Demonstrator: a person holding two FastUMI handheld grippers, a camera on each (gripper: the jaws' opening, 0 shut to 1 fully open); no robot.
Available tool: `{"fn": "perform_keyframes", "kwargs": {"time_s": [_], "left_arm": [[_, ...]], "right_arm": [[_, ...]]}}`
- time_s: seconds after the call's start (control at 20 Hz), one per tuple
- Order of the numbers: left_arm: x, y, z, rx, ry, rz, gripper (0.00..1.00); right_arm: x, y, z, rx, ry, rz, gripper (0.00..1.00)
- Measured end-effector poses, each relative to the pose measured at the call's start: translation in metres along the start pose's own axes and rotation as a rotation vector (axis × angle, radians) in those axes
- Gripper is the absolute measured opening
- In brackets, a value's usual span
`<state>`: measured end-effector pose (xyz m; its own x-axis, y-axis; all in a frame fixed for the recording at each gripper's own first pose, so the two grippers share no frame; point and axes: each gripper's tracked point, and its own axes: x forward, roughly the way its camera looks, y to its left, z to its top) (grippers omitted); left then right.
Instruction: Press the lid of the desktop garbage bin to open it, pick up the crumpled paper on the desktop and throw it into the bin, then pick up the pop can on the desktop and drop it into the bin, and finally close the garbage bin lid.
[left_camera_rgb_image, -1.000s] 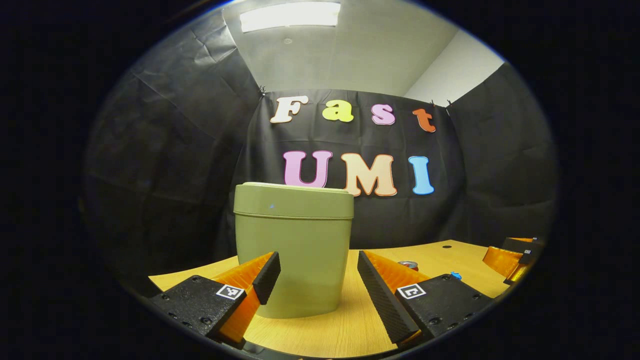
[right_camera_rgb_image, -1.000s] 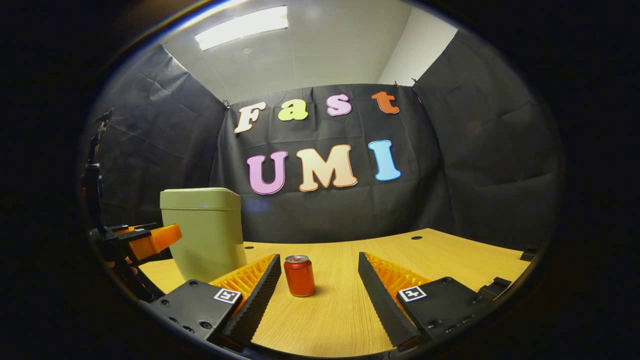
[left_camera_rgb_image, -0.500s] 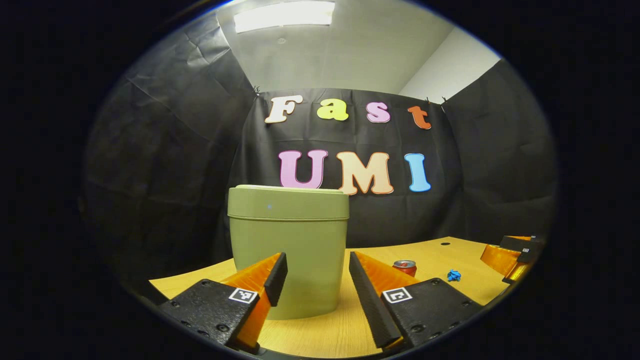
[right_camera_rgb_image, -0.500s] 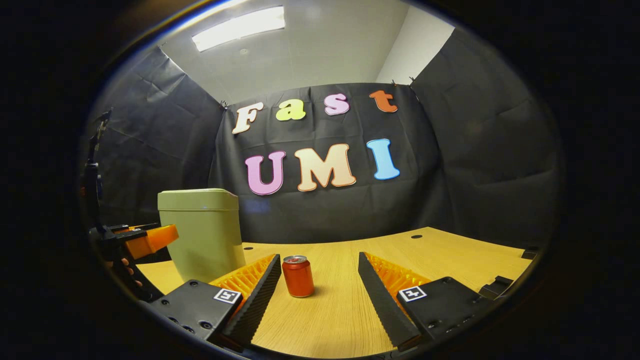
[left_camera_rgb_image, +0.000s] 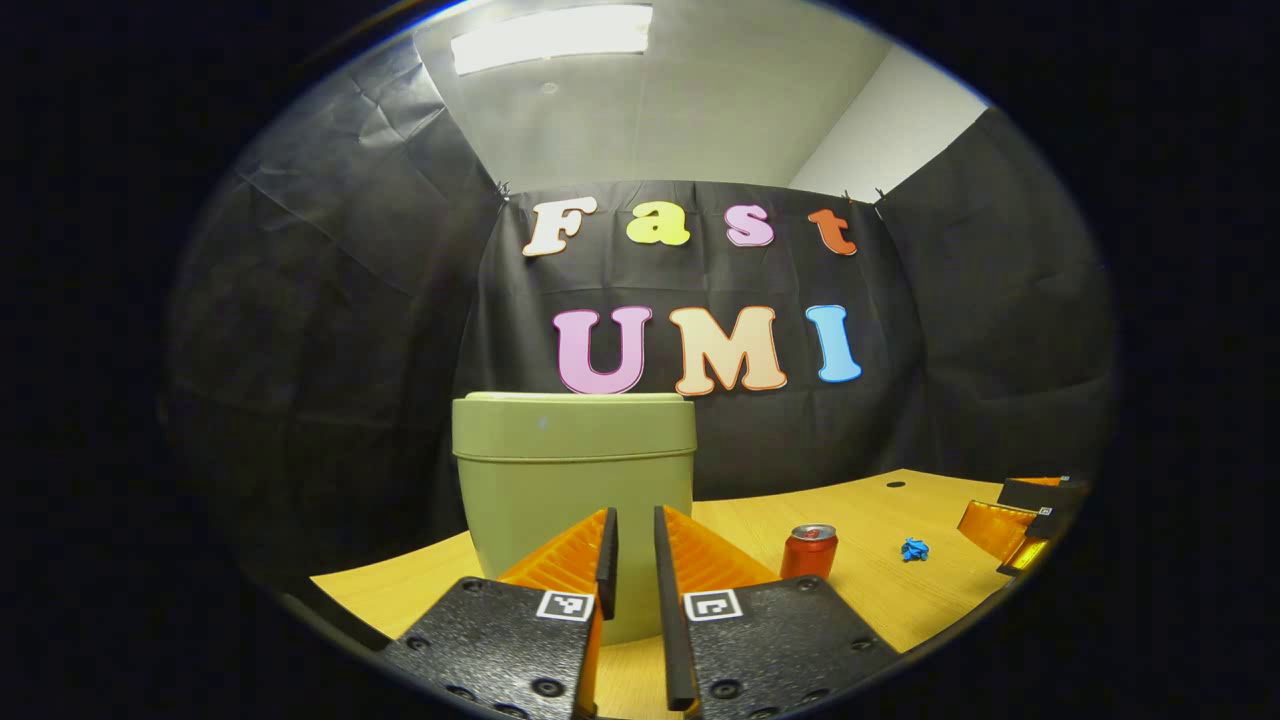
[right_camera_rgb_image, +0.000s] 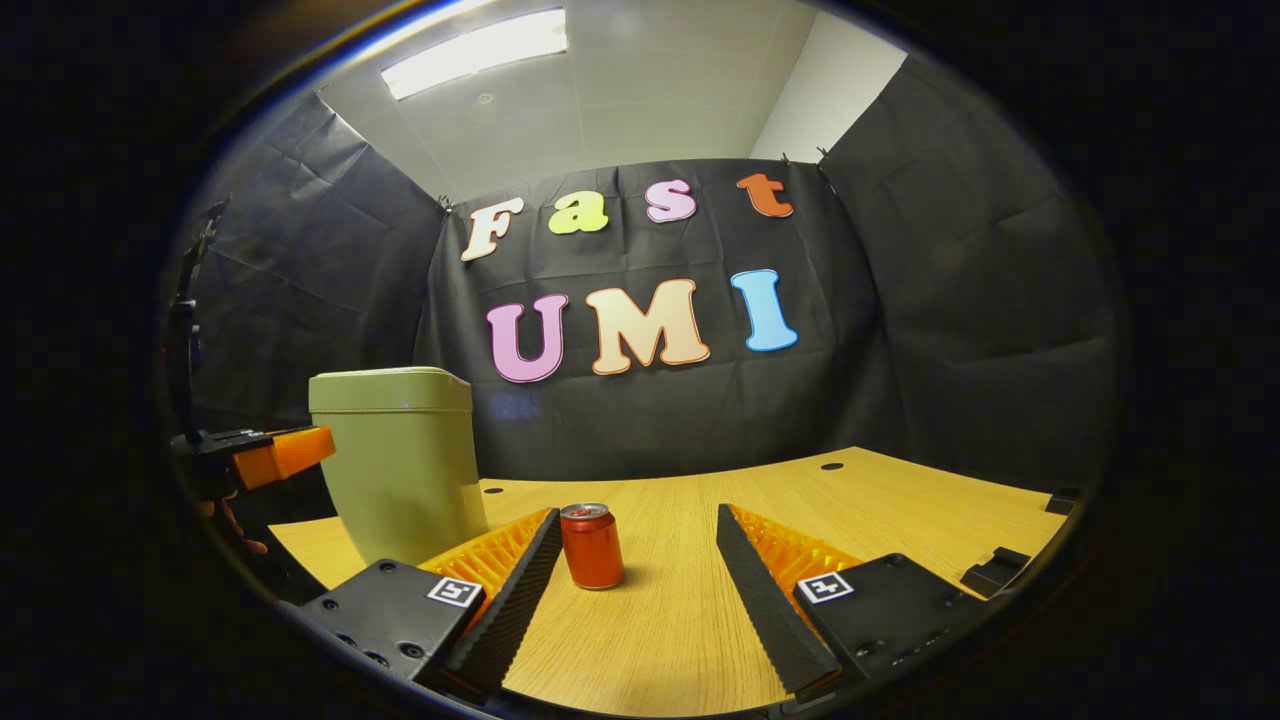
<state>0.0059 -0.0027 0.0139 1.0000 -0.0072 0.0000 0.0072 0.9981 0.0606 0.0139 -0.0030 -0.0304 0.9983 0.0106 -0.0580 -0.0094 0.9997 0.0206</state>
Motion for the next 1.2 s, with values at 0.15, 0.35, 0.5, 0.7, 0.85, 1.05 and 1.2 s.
{"fn": "perform_keyframes", "kwargs": {"time_s": [0.15,0.35,0.5,0.7,0.85,1.05,1.2], "left_arm": [[0.003,-0.004,0.014,-0.004,-0.024,-0.014,0.03],[0.012,-0.004,0.041,-0.019,-0.056,-0.038,0.00],[0.020,-0.005,0.070,-0.048,-0.095,-0.069,0.00],[0.035,0.004,0.098,-0.065,-0.127,-0.076,0.00],[0.054,0.018,0.109,-0.079,-0.121,-0.056,0.00],[0.079,0.040,0.104,-0.070,-0.070,-0.017,0.00],[0.092,0.051,0.094,-0.060,-0.027,0.000,0.00]], "right_arm": [[0.003,-0.001,-0.003,0.005,0.011,-0.001,0.98],[0.004,-0.006,-0.004,-0.003,0.013,-0.015,0.98],[0.007,-0.010,-0.007,0.002,0.019,-0.022,0.98],[0.012,-0.013,-0.011,0.023,0.034,-0.016,0.98],[0.015,-0.017,-0.015,0.040,0.045,-0.014,0.99],[0.020,-0.029,-0.017,0.038,0.053,-0.036,0.99],[0.024,-0.039,-0.019,0.035,0.058,-0.060,0.98]]}}
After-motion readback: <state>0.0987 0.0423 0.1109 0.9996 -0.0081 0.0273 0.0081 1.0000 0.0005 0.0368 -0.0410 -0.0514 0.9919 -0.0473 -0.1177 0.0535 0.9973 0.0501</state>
